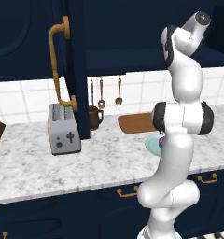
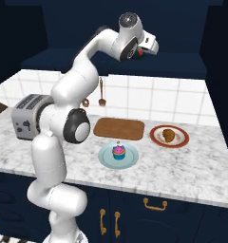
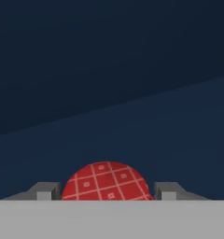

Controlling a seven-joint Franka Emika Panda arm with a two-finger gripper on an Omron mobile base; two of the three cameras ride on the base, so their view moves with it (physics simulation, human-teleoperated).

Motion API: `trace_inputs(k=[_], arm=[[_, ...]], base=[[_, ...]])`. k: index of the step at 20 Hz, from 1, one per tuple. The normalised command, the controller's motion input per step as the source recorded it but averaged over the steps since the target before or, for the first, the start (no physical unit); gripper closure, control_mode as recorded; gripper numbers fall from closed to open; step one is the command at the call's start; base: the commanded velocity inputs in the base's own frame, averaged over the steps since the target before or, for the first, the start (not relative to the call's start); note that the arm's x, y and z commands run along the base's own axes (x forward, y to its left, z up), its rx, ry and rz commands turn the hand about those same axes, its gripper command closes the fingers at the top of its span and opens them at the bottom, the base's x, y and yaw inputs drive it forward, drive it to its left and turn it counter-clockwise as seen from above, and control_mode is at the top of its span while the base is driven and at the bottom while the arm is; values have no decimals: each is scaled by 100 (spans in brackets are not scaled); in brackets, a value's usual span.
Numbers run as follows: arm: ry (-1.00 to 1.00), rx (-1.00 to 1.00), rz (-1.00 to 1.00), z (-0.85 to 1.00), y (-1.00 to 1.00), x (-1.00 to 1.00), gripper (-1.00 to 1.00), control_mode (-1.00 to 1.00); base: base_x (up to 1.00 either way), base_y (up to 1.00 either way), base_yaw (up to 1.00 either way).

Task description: From the different types of pastries on the counter, select a croissant and place it on the cutting board. Then retrieve a jar of jam from the cabinet and place it alongside the croissant on the cutting board.

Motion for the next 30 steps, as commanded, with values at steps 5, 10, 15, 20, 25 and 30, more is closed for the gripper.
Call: trace_inputs(k=[5, 10, 15, 20, 25, 30], arm=[[-29, 0, 0, -1, 0, -100, 100, -100], [-23, 0, 0, -22, 23, -91, 100, -100], [-9, 0, 2, -9, 13, -99, 100, -100], [-1, 0, 17, 2, 0, -100, 100, -100], [4, 0, 18, 16, 0, -97, 100, -100], [16, 1, 7, -3, 25, -77, 100, -100]], base=[[0, 0, 0], [0, 0, 0], [0, 0, 0], [0, 0, 0], [0, 0, 0], [0, 0, 0]])
